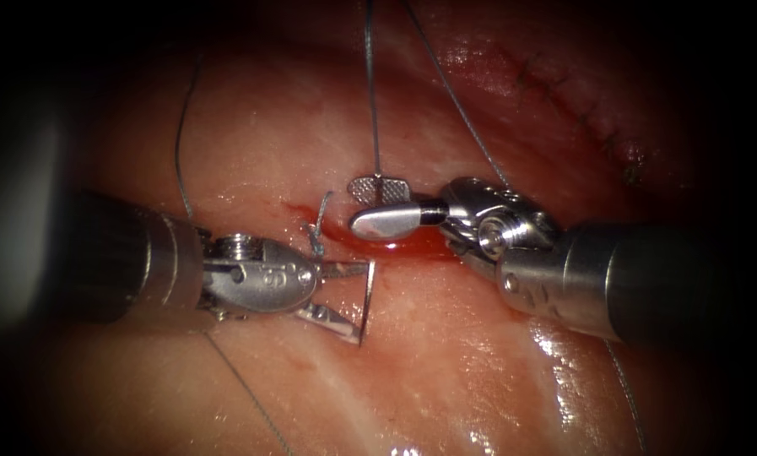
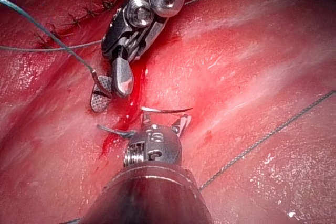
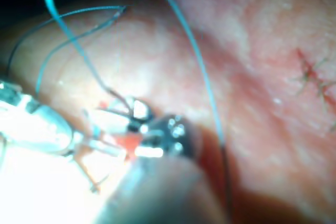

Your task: Wound Closure

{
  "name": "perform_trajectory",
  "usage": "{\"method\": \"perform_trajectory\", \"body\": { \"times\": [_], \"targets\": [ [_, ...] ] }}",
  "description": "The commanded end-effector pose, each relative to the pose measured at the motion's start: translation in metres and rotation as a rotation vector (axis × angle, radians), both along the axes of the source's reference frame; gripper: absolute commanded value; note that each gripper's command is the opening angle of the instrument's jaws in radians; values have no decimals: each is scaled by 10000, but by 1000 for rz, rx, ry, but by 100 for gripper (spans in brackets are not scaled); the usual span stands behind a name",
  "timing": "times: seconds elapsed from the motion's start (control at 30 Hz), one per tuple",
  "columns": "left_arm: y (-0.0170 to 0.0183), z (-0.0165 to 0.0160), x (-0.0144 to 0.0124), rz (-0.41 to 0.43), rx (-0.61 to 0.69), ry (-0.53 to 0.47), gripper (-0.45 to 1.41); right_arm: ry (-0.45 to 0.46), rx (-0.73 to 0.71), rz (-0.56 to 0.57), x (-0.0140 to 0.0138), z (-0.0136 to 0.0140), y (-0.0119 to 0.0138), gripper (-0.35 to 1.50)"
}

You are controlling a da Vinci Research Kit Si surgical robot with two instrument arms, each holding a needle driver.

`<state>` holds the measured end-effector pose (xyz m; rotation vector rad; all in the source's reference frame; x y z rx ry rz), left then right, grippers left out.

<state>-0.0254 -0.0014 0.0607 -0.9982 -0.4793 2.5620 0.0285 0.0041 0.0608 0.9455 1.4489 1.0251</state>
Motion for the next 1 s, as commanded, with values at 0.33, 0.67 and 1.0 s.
{"method": "perform_trajectory", "body": {
  "times": [0.33,0.67,1.0],
  "targets": [
    [-25,-12,-3,70,-150,-53,39,-41,-229,14,-22,18,12,130],
    [-22,-11,9,147,-273,-64,39,-36,-250,-3,-62,9,32,143],
    [-14,-8,-2,209,-482,-196,49,-27,-247,-18,-78,2,29,138]
  ]
}}
